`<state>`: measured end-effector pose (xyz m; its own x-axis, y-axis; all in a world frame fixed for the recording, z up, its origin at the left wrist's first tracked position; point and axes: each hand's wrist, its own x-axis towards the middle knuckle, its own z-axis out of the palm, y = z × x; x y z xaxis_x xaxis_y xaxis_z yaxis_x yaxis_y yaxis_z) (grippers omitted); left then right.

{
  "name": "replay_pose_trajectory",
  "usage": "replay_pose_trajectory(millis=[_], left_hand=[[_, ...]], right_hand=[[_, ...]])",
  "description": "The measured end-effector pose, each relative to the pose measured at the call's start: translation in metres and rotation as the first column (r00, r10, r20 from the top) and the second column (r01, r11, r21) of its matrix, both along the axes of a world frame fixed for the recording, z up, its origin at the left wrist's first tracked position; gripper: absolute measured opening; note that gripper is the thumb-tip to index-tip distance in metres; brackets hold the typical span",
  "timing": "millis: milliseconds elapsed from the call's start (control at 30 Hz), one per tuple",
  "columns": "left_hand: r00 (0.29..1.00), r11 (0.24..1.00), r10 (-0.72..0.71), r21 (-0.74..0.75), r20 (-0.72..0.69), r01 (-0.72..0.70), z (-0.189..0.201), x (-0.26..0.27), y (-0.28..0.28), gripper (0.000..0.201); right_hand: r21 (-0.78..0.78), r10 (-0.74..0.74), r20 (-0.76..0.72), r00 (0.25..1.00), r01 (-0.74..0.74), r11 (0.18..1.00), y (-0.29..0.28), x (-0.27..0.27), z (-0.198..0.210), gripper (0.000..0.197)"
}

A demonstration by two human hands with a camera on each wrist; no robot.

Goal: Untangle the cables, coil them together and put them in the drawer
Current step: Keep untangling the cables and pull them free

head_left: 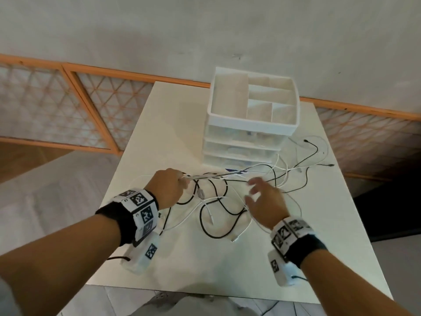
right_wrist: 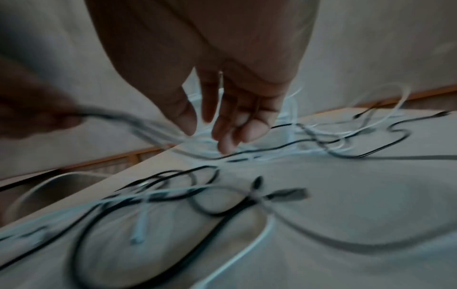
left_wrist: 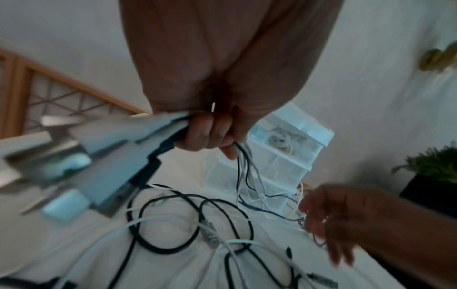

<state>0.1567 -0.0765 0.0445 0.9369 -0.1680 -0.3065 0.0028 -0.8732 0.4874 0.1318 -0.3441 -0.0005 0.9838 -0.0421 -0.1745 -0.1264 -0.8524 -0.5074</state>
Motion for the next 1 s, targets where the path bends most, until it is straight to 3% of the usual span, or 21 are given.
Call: replay_pose_trajectory(millis=[33, 100, 200, 267, 367, 500, 633, 733, 800, 933, 1000], left_hand=[[1.0, 0.999, 0.019, -0.027, -0.003, -0.019, 0.003, 0.001, -0.002, 0.03], [1.0, 0.997, 0.026, -0.069, -0.005, -0.026, 0.009, 0.004, -0.006, 0.033], [1.0, 0.989, 0.023, -0.144, -0.017, -0.025, 0.016, 0.007, -0.013, 0.032], [0.999, 0.983, 0.009, -0.184, -0.032, -0.015, 0.02, 0.008, -0.014, 0.033], [0.999, 0.979, -0.033, -0.204, -0.042, 0.024, 0.019, 0.007, -0.009, 0.026], [0.998, 0.954, -0.028, -0.298, -0.052, 0.011, 0.017, 0.003, -0.001, 0.028], [0.992, 0.909, -0.024, -0.416, -0.12, -0.029, 0.023, 0.004, -0.004, 0.03], [0.982, 0.841, 0.039, -0.525, -0.187, -0.133, 0.022, 0.009, -0.004, 0.03], [0.976, 0.822, 0.063, -0.544, -0.207, -0.168, 0.019, 0.013, -0.004, 0.029], [0.982, 0.84, 0.083, -0.519, -0.169, -0.161, 0.015, 0.017, -0.006, 0.031], [0.987, 0.866, 0.081, -0.481, -0.139, -0.139, 0.016, 0.019, -0.008, 0.034]], right_hand=[[0.014, 0.091, -0.021, 0.996, -0.091, 0.996, 0.015, -0.006, -0.007, 0.029], [0.02, 0.293, -0.107, 0.95, -0.293, 0.956, 0.047, -0.015, -0.017, 0.038], [-0.123, 0.502, -0.234, 0.832, -0.538, 0.834, 0.094, -0.024, -0.025, 0.057], [-0.231, 0.521, -0.283, 0.805, -0.584, 0.778, 0.114, -0.024, -0.029, 0.047], [-0.266, 0.474, -0.195, 0.859, -0.511, 0.817, 0.119, -0.016, -0.018, 0.022], [-0.031, 0.337, 0.108, 0.935, -0.336, 0.941, 0.087, 0.005, 0.033, 0.024], [0.259, 0.012, 0.378, 0.926, -0.118, 0.959, 0.047, 0.027, 0.085, 0.01], [0.351, -0.173, 0.406, 0.898, 0.021, 0.936, 0.018, 0.038, 0.113, 0.015], [0.466, -0.318, 0.399, 0.86, 0.108, 0.878, 0.002, 0.045, 0.123, 0.021], [0.628, -0.543, 0.366, 0.756, 0.23, 0.743, -0.023, 0.049, 0.134, 0.019], [0.645, -0.573, 0.316, 0.756, 0.271, 0.714, -0.035, 0.05, 0.134, 0.02]])
